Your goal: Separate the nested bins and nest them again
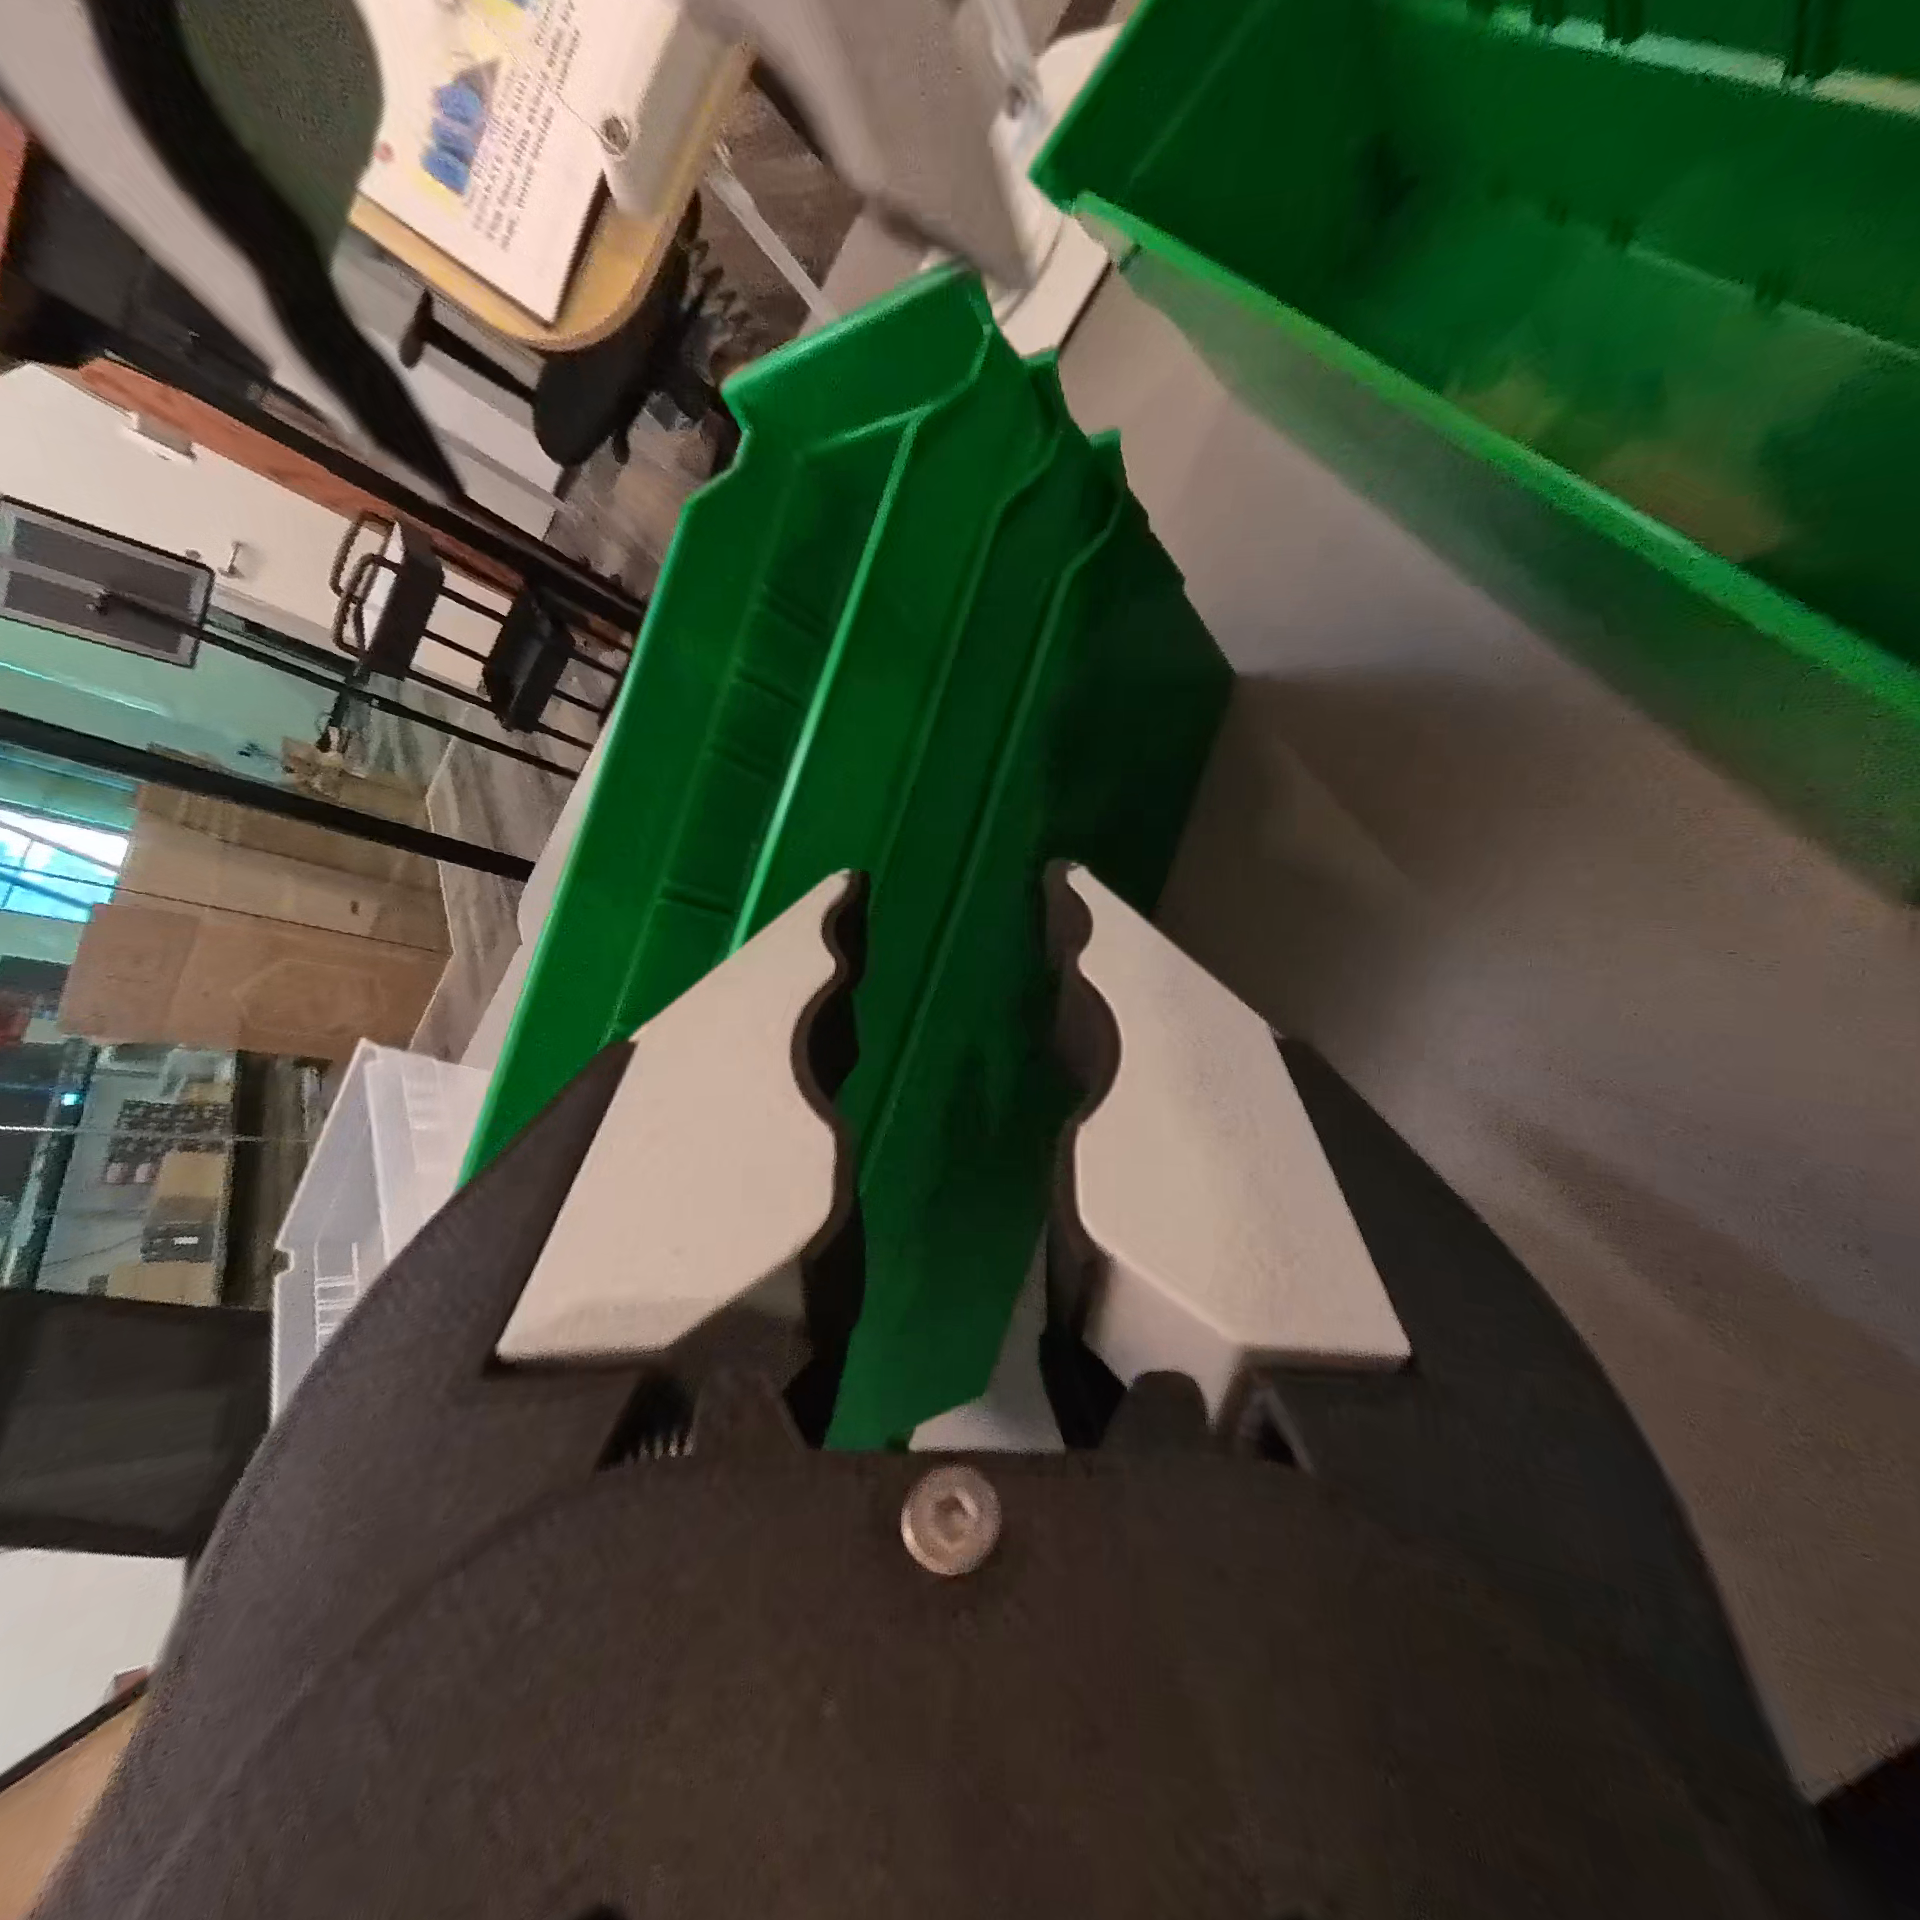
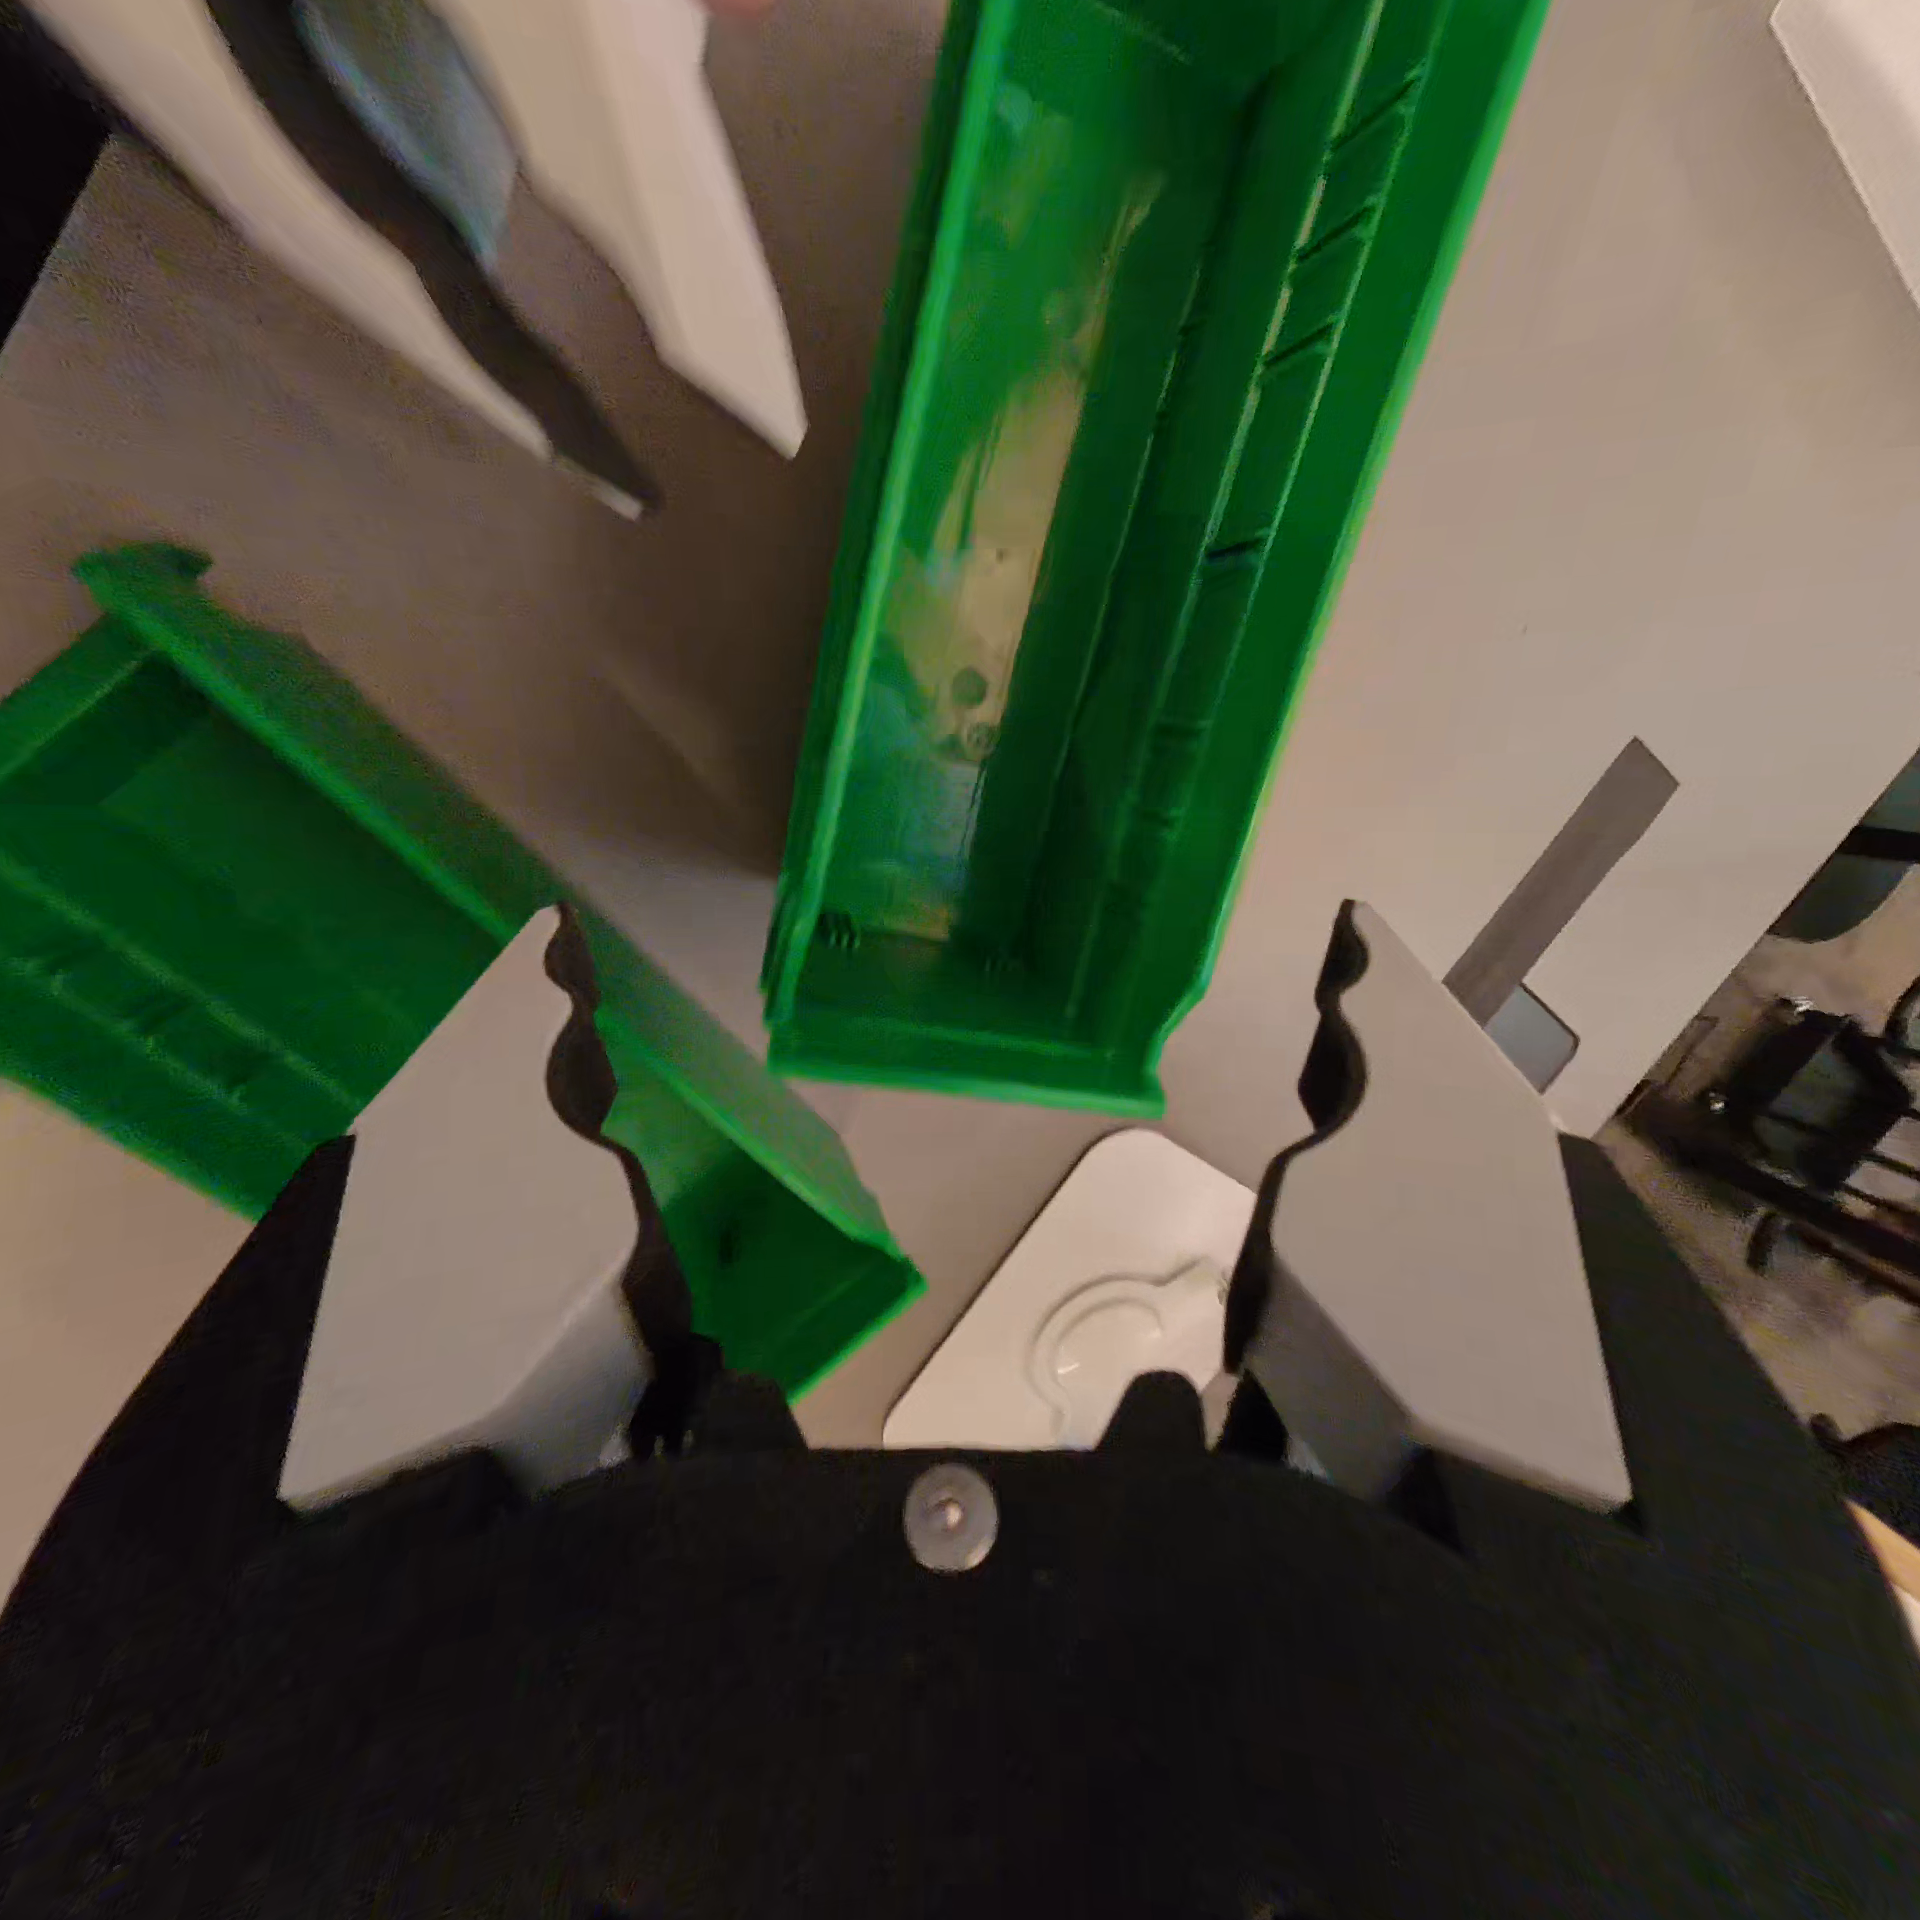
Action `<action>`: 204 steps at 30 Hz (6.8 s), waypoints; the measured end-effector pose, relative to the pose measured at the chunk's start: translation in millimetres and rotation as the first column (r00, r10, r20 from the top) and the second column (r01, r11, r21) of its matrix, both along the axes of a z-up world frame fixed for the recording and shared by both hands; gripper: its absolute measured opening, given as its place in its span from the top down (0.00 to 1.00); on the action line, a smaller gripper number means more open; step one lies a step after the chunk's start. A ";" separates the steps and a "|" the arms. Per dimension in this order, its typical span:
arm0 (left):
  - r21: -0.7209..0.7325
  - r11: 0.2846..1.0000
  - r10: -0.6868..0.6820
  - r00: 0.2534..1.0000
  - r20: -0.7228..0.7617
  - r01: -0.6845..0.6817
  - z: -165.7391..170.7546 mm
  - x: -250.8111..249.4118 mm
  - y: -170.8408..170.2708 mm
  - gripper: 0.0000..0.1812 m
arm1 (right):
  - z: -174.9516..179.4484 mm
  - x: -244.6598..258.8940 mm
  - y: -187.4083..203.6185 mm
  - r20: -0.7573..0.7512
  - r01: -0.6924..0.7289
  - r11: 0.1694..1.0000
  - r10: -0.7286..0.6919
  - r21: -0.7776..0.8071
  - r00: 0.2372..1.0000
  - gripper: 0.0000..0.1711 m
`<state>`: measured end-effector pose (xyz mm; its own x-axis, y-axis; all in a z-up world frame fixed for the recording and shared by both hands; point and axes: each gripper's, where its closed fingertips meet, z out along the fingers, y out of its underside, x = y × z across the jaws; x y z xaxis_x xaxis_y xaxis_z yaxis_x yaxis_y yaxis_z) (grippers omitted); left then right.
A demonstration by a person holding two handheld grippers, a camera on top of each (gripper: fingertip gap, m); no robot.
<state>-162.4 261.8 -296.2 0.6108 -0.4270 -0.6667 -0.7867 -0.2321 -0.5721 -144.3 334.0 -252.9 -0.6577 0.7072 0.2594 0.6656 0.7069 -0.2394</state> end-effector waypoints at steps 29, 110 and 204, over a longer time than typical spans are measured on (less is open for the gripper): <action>0.022 0.997 0.081 0.991 -0.110 -0.079 -17.9 -21.2 16.6 0.80 | -52.4 -58.1 -2.7 0.132 0.117 0.991 -0.107 -0.065 0.985 0.37; 0.049 0.976 0.214 0.975 -0.065 -0.211 -8.2 -43.0 38.3 0.97 | -2.2 35.8 50.9 0.309 0.226 0.957 -0.275 0.185 0.911 0.10; -0.039 0.991 0.124 0.991 -0.058 -0.126 -40.9 -29.2 32.9 0.83 | -62.1 -59.3 23.3 0.065 0.256 0.965 -0.252 -0.058 0.966 0.16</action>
